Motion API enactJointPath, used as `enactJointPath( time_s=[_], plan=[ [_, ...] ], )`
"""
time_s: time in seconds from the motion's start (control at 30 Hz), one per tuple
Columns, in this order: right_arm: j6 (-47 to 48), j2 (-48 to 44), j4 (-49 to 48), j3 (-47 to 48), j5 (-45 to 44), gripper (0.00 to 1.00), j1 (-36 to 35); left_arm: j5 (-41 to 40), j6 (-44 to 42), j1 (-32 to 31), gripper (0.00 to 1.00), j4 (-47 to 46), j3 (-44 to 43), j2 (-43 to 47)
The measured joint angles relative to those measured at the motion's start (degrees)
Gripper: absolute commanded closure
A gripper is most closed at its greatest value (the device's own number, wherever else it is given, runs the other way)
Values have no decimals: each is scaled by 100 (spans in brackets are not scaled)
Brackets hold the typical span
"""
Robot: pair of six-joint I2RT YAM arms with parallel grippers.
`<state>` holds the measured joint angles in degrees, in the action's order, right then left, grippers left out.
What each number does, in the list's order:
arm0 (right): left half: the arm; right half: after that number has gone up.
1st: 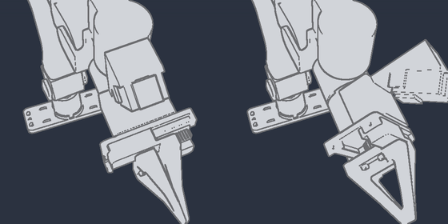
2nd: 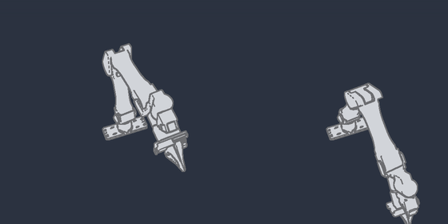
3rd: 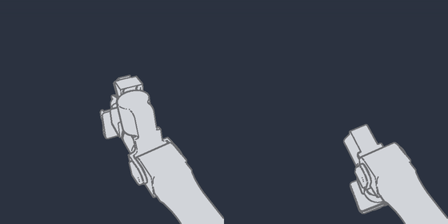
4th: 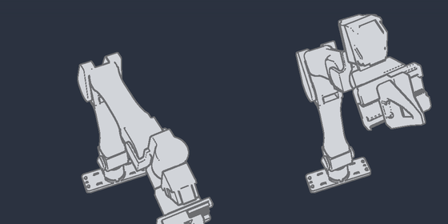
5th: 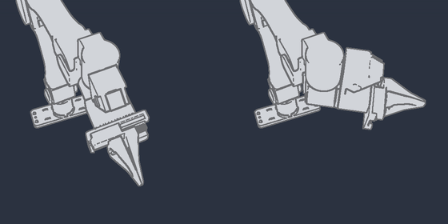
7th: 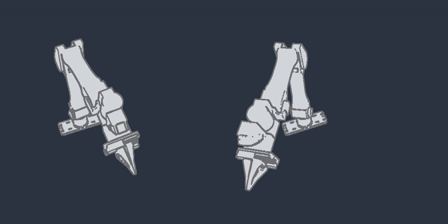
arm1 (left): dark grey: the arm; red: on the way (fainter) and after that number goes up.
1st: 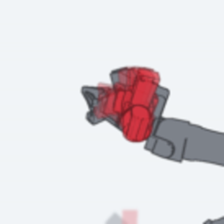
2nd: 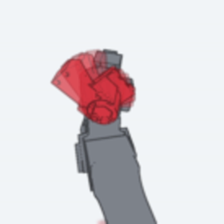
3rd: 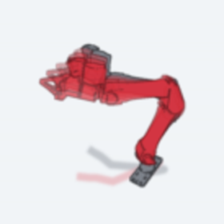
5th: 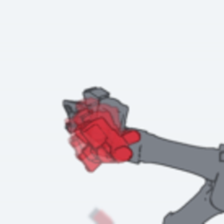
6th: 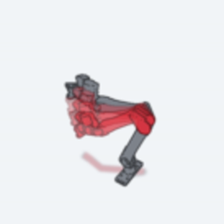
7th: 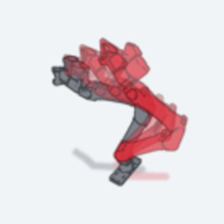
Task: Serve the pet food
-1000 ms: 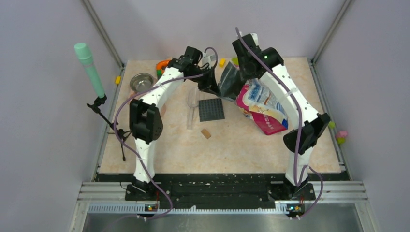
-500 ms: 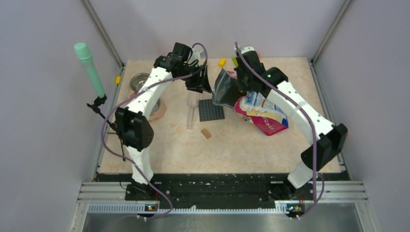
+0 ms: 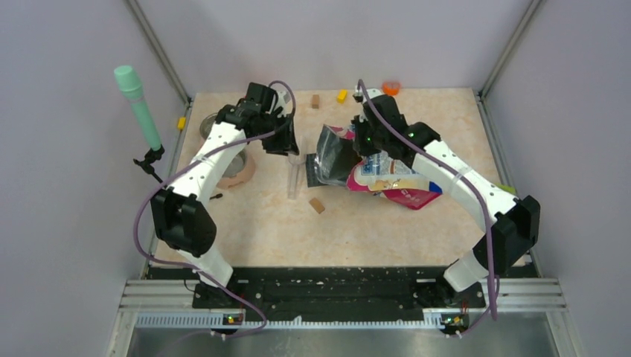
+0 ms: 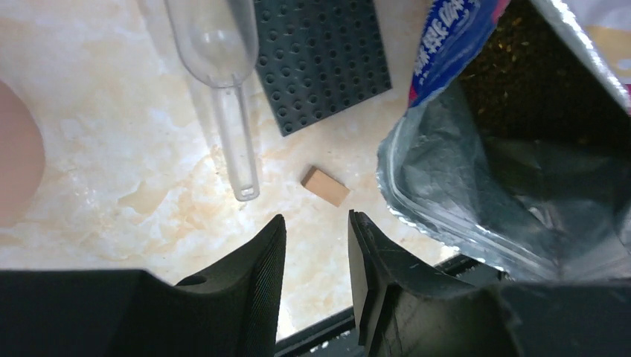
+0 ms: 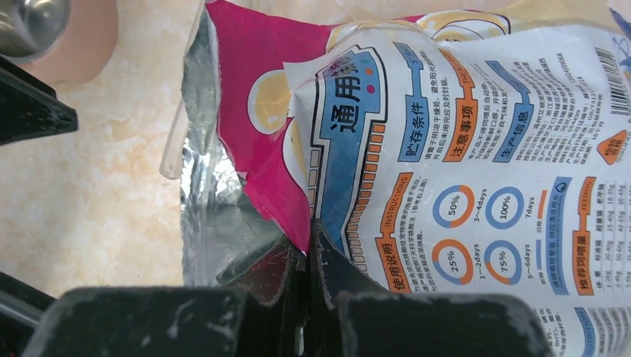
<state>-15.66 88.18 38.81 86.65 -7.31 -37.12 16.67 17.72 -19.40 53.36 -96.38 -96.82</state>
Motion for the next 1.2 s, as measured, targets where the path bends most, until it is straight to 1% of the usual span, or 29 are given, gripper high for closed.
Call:
enactJointPath(
  time_s=[0.23, 0.33, 0.47, 0.57, 0.73, 0.87, 1.07, 1.2],
  plan=[
    [-304, 96, -754, -538, 461, 100, -101, -632, 116, 0, 60, -463, 1027, 612],
    [-372, 393, -903, -544, 549, 100, -247, -946, 166, 0, 59, -638, 1091, 857],
    [-313, 654, -737, -361, 557, 100, -302, -1167, 192, 0, 56, -752, 1091, 922],
    [-138, 625, -538, -166, 485, 100, -264, -1213, 258, 0, 54, -732, 1088, 911],
    [72, 356, -275, -20, 573, 100, 24, -1174, 391, 46, 54, -730, 1075, 911],
    [111, 258, -273, 17, 629, 100, 85, -1108, 496, 127, 54, -730, 1073, 901],
    [-168, 461, -1001, -750, 769, 100, -393, -966, 544, 247, 53, -750, 981, 748],
    [-229, 684, -955, -789, 859, 100, -516, -872, 599, 282, 53, -750, 946, 717]
  ],
)
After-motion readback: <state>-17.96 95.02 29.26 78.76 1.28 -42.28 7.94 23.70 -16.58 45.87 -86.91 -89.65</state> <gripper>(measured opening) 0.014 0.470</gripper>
